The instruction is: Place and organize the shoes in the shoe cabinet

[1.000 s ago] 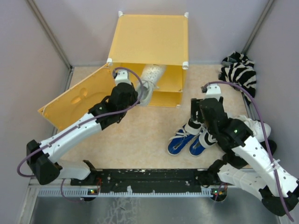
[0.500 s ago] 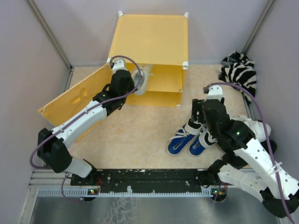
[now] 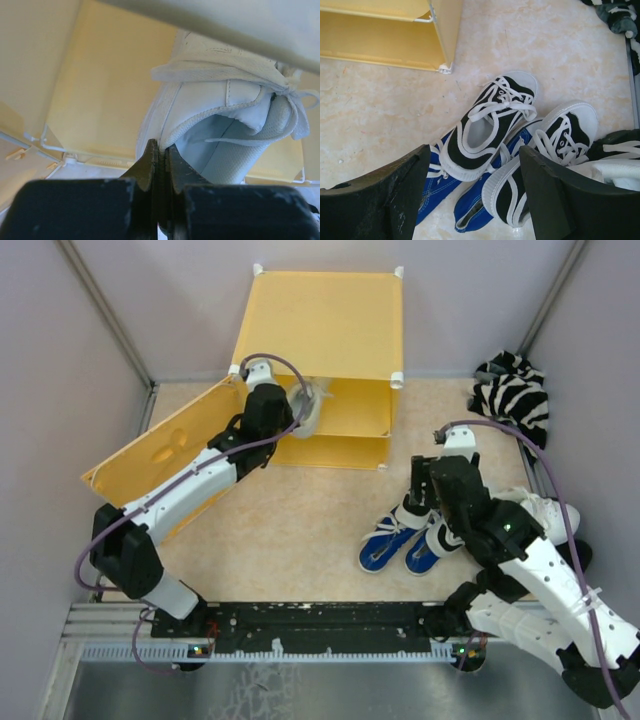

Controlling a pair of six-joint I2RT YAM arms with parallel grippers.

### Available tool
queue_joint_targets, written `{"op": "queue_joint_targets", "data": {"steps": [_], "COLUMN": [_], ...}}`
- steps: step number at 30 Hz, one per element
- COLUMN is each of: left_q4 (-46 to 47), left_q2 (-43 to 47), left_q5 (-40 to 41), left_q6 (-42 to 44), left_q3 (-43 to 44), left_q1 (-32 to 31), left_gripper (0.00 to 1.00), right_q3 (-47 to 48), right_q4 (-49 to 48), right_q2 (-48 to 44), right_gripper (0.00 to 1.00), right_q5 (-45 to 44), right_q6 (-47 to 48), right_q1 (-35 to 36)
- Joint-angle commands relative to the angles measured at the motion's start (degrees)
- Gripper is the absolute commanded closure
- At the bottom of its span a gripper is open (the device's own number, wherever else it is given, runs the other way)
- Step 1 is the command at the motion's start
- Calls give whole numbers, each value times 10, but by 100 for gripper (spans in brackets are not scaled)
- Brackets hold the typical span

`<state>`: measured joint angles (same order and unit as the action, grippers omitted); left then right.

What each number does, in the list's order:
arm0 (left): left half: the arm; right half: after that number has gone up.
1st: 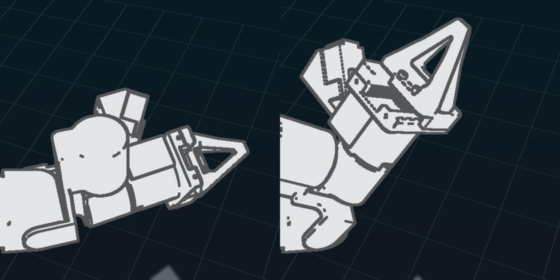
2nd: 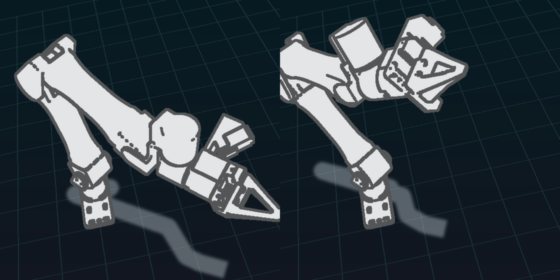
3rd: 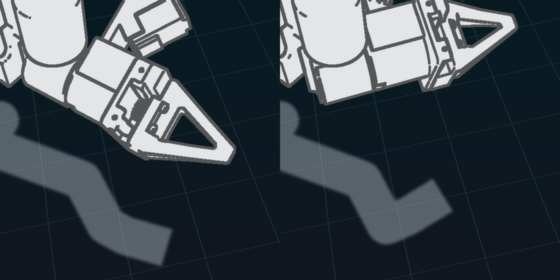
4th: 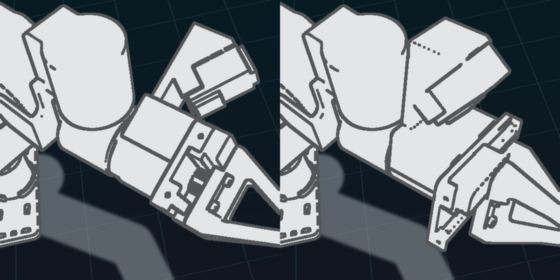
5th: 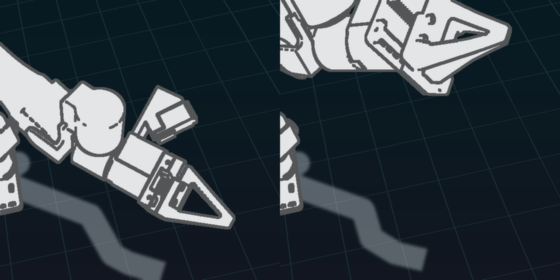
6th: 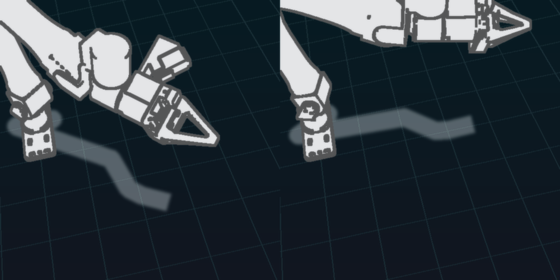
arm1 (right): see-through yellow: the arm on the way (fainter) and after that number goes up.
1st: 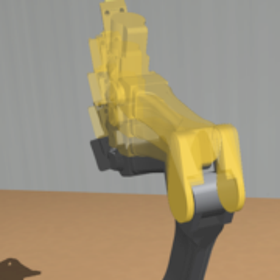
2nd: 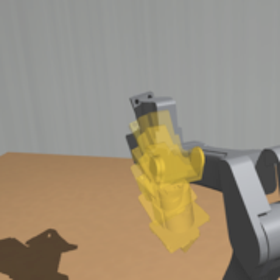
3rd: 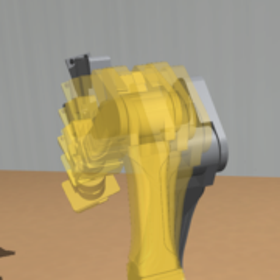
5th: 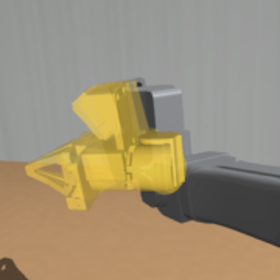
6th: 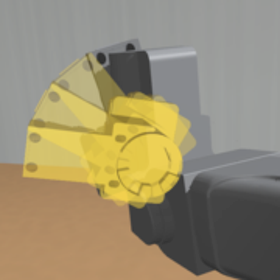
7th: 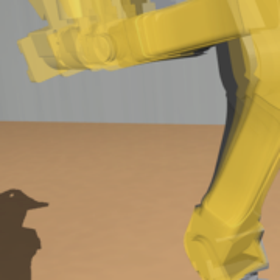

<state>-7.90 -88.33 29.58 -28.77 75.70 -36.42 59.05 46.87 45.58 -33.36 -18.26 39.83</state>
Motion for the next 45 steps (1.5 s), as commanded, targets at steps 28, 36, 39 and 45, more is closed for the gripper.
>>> {"op": "queue_joint_targets", "data": {"steps": [28,36,39,45], "left_q4": [193,175,185,195], "left_q2": [3,103,153,212], "left_q5": [-53,-165,-204,-279], "left_q6": [41,97,91,56], "left_q3": [-22,-134,-194,-281], "left_q1": [31,30,29,28], "left_gripper": [2,1,1,2], "right_q3": [-5,59,81,110], "right_q4": [13,126,172,225], "right_q2": [3,34,38,54], "right_gripper": [21,14,15,16], "right_q5": [-2,-59,-68,-91], "right_q6": [-12,-64,-81,-90], "right_q1": [-7,-48,-83,-140]}}
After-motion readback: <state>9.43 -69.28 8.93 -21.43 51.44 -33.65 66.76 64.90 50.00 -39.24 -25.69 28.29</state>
